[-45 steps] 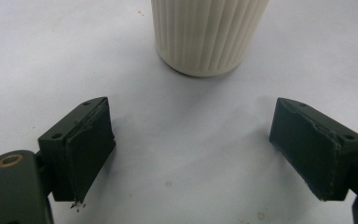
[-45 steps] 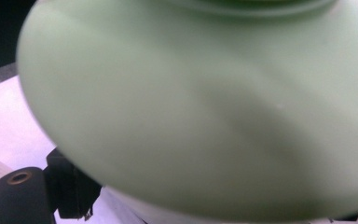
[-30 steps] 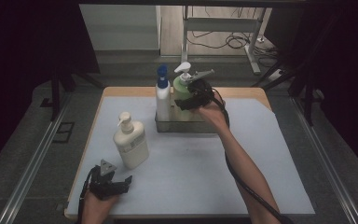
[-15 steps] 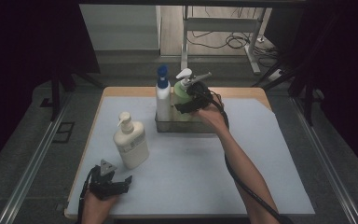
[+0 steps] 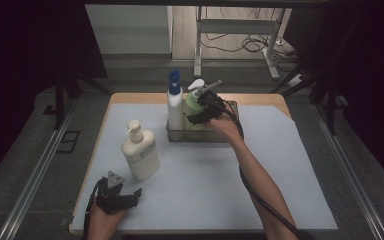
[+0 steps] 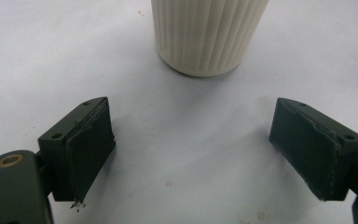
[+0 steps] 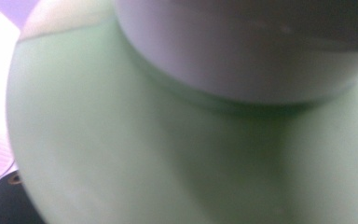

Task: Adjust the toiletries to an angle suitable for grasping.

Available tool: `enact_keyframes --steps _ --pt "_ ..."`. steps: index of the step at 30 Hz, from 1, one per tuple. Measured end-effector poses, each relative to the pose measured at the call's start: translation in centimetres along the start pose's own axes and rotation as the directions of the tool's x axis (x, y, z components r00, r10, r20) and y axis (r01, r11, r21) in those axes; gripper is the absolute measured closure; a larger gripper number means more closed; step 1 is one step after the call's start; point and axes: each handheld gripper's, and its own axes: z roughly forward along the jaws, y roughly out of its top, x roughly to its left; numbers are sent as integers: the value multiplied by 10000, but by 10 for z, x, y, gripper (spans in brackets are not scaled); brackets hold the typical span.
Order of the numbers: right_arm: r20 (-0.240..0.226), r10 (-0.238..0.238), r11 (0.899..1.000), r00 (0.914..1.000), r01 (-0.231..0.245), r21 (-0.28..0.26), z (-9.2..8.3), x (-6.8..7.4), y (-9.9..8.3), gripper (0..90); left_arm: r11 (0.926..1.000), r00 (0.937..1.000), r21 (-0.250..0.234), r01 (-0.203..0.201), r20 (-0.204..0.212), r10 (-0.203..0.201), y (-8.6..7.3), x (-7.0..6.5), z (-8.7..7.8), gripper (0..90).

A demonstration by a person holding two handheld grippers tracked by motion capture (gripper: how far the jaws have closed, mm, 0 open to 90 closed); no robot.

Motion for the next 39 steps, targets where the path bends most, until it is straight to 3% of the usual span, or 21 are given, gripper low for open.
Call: enact_keyframes --steps 5,17,26,31,39 --pt "125 -116 9998 9999 114 180 3 -1 -1 124 10000 10000 1 1 0 -1 0 0 0 131" --pt "-142 362 9982 9992 -355 488 7 -8 -3 120 10000 10000 4 0 -12 0 0 0 0 131" --pt "-307 383 9990 9988 -376 233 8 -10 -6 113 10000 10000 7 -4 -12 4 0 0 0 131" --pt "-548 438 9986 9975 -453 -268 8 -13 -11 110 10000 10000 9 -5 -10 5 0 0 0 131" --pt "-324 203 9978 9993 -223 -628 0 -10 -17 104 10000 10000 6 -1 -10 1 0 0 0 131"
